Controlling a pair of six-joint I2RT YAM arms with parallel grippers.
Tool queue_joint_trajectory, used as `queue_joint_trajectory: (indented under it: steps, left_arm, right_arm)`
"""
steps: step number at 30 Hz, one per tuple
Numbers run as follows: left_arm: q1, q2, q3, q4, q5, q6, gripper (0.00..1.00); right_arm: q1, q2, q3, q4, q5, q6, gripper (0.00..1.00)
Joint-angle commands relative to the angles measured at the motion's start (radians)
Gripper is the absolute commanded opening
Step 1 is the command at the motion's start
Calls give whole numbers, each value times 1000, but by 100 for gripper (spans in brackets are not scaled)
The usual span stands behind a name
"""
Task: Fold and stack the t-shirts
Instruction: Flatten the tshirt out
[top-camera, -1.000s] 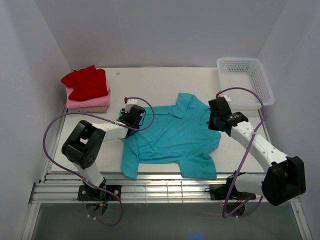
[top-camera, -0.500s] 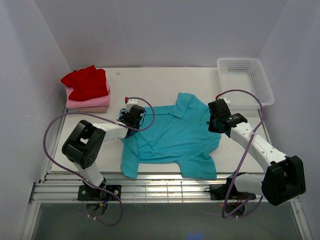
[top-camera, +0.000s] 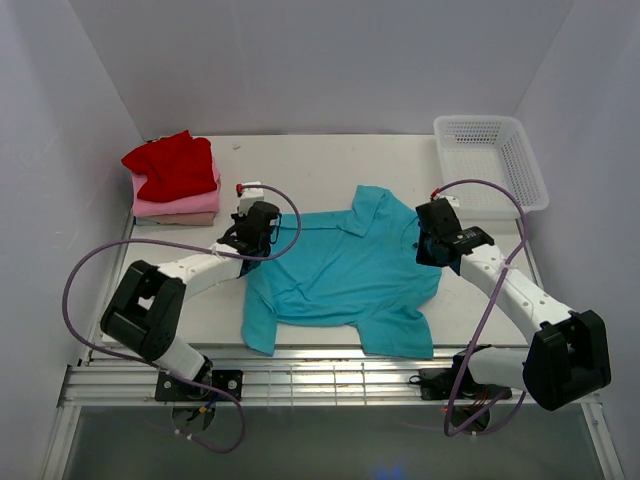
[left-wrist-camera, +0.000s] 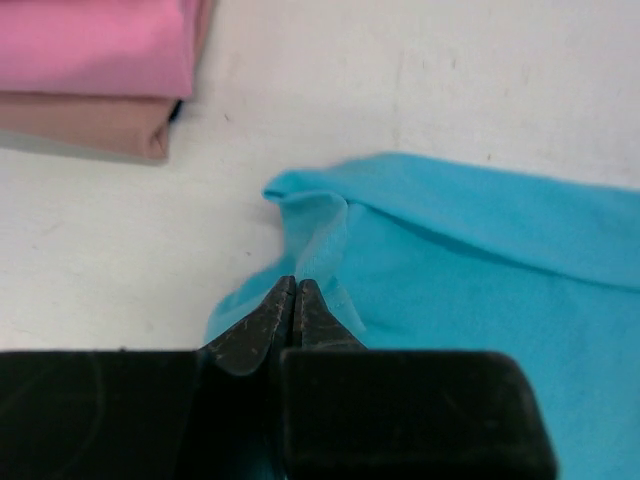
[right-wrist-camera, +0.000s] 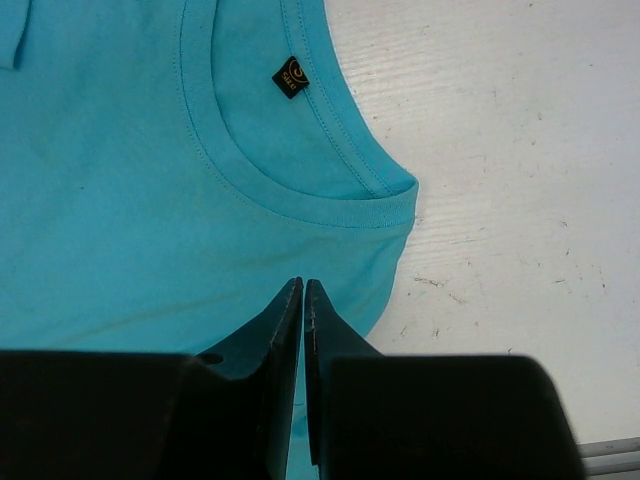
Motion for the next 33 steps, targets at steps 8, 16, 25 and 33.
queue_joint_trajectory:
  steps: [8,16,25,33]
  left_arm:
    - [132,-171,0,-7,-1,5,12]
    - [230,-108,-37,-19,85,-23,13]
    - [314,-90,-60,16,120,-35,12]
    - [339,-83,-66,24,165,-54,12]
  right_arm:
    - [1,45,-11,46,-37,-8,10]
    - [4,102,9,87,-40,-31,10]
    - [3,252,156,325,-135,-184,13]
    - [1,517,400,397,-252,-273,17]
